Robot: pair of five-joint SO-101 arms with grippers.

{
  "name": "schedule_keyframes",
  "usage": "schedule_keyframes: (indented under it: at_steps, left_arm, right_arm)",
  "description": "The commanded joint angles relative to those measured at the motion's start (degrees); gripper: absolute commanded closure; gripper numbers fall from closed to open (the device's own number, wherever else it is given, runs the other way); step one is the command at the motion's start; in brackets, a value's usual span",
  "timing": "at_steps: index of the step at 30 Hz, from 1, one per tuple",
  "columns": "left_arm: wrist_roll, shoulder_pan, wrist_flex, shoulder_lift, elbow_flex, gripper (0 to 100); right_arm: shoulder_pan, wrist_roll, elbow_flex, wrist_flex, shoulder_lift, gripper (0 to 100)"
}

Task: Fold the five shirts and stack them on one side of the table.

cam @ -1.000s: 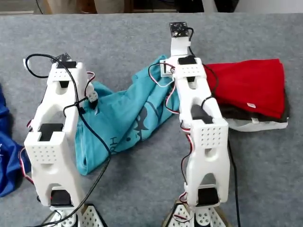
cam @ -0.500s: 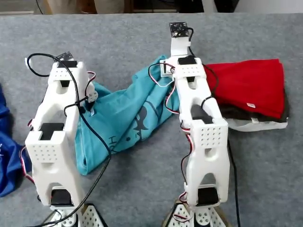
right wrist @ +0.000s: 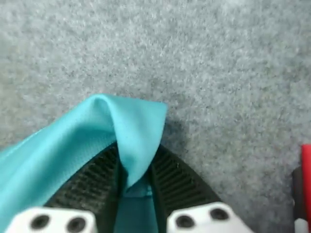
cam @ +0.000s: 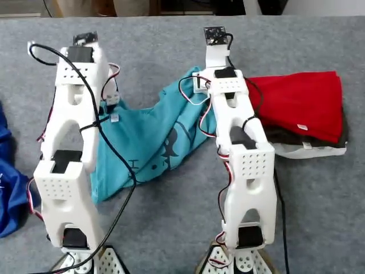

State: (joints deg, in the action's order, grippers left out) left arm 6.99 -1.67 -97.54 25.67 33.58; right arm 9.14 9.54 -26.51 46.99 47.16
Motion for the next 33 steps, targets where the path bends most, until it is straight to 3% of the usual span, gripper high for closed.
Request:
schedule_keyframes:
  at_steps: [1,7,14,22,29,33]
  left_arm:
    - [-1.6,-0.3,-3.3,-5.2,3.3,98]
    - [-3.6,-1.1,-3.4,-13.4,-1.4,98]
    - [-4.8,1.2,-3.3,-36.1,-3.6,98]
    - [-4.7,-8.4,-3.3,-48.1,-6.0,98]
    - [-4.6,-17.1,-3.3,-62.5,-1.5,98]
    - [-4.7,-21.1,-3.3,-69.2,1.6,98]
  right_arm:
    - [-1.2,0.7,-6.7,7.0,-7.6,99.5]
    - [-1.4,0.4,-16.1,17.7,-14.5,99.5]
    - [-5.1,0.2,-23.6,31.7,-17.1,99.4]
    - [-4.0,-3.3,-45.5,47.3,-24.7,99.5]
    - [-2.2,-3.8,-69.0,52.9,-34.8,99.4]
    - [-2.2,-7.0,-66.7,53.0,-46.5,99.5]
